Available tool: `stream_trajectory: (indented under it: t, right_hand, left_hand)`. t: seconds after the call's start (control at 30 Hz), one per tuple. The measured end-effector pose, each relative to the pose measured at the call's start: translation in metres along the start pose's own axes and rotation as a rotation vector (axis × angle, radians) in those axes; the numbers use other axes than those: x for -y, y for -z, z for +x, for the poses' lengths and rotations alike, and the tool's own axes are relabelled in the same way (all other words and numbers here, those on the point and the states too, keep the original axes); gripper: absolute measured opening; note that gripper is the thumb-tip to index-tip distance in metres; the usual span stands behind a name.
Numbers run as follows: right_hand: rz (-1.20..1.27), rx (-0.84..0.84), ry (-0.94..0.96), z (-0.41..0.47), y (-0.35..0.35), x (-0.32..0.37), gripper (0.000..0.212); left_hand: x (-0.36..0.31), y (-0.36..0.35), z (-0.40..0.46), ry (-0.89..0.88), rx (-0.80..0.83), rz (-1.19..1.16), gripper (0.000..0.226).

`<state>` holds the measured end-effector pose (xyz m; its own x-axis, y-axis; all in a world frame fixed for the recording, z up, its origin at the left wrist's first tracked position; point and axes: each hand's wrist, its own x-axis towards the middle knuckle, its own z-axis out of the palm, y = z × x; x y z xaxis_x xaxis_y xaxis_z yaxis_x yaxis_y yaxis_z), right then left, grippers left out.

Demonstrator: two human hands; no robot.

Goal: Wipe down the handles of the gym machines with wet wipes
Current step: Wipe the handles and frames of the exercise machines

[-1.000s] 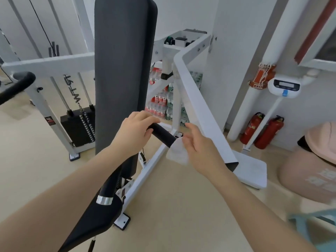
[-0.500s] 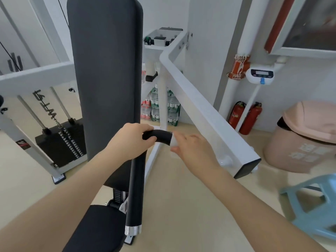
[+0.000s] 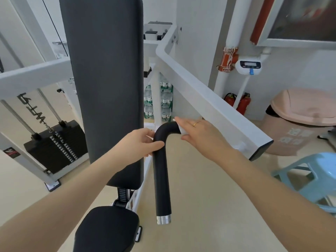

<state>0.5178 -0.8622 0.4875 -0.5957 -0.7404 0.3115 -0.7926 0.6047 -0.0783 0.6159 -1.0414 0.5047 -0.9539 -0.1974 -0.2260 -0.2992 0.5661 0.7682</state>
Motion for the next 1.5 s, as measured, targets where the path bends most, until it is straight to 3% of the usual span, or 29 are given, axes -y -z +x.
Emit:
stream_trajectory:
  t: [0.17, 0.23, 0.33, 0.4, 0.53, 0.67, 0.73, 0.8, 0.87, 0.93, 1.07, 1.2, 1.33, 1.5]
  right_hand:
    - [-0.042, -0.009, 0.217, 0.014, -0.005, 0.042, 0.066]
    - [-0.098, 0.003, 0.354, 0.005, -0.004, 0.055, 0.058]
    - [-0.091, 0.231, 0.551, -0.019, -0.005, 0.069, 0.052]
    - [-0.074, 0.249, 0.577, -0.019, -0.001, 0.070, 0.045]
    - [-0.090, 0.207, 0.349, -0.003, 0.001, 0.062, 0.055]
    - [-0.085, 0.276, 0.320, -0.014, -0.002, 0.067, 0.063]
    - [-0.001, 0.226, 0.257, -0.017, -0.001, 0.067, 0.061]
    - [-0.006, 0.032, 0.118, -0.024, -0.002, 0.067, 0.058]
    - [-0.004, -0.268, -0.031, -0.038, -0.006, 0.081, 0.038]
    - [0.016, -0.413, -0.107, -0.053, -0.014, 0.099, 0.024]
    - [0.290, -0.288, -0.385, -0.050, -0.010, 0.119, 0.028]
    - [0.553, -0.072, -0.599, -0.034, -0.014, 0.115, 0.029]
    - [0.918, -0.042, -0.801, -0.006, -0.015, 0.108, 0.046]
    - [0.938, 0.008, -0.835, -0.008, -0.022, 0.115, 0.038]
  left_hand:
    - [0.015, 0.005, -0.004, -0.034, 0.060, -0.219, 0.018]
    - [0.024, 0.012, -0.008, -0.036, 0.079, -0.126, 0.016]
    - [0.040, 0.019, -0.012, 0.015, 0.055, 0.075, 0.020]
    - [0.045, 0.020, -0.014, 0.011, 0.006, 0.036, 0.026]
    - [0.041, 0.014, -0.018, -0.132, -0.154, -0.126, 0.021]
    - [0.036, 0.002, -0.029, -0.109, -0.029, -0.451, 0.025]
    - [0.036, -0.001, -0.031, -0.113, 0.027, -0.501, 0.023]
    - [0.037, -0.005, -0.030, -0.120, 0.048, -0.469, 0.023]
    - [0.037, -0.010, -0.029, -0.111, 0.034, -0.423, 0.020]
    - [0.036, -0.012, -0.027, -0.096, -0.005, -0.403, 0.013]
    - [0.032, -0.012, -0.025, -0.073, -0.016, -0.286, 0.002]
    - [0.033, -0.013, -0.025, -0.051, 0.000, -0.178, 0.019]
    - [0.032, -0.008, -0.026, -0.003, 0.028, -0.264, 0.022]
    - [0.037, -0.001, -0.024, 0.031, 0.011, -0.286, 0.027]
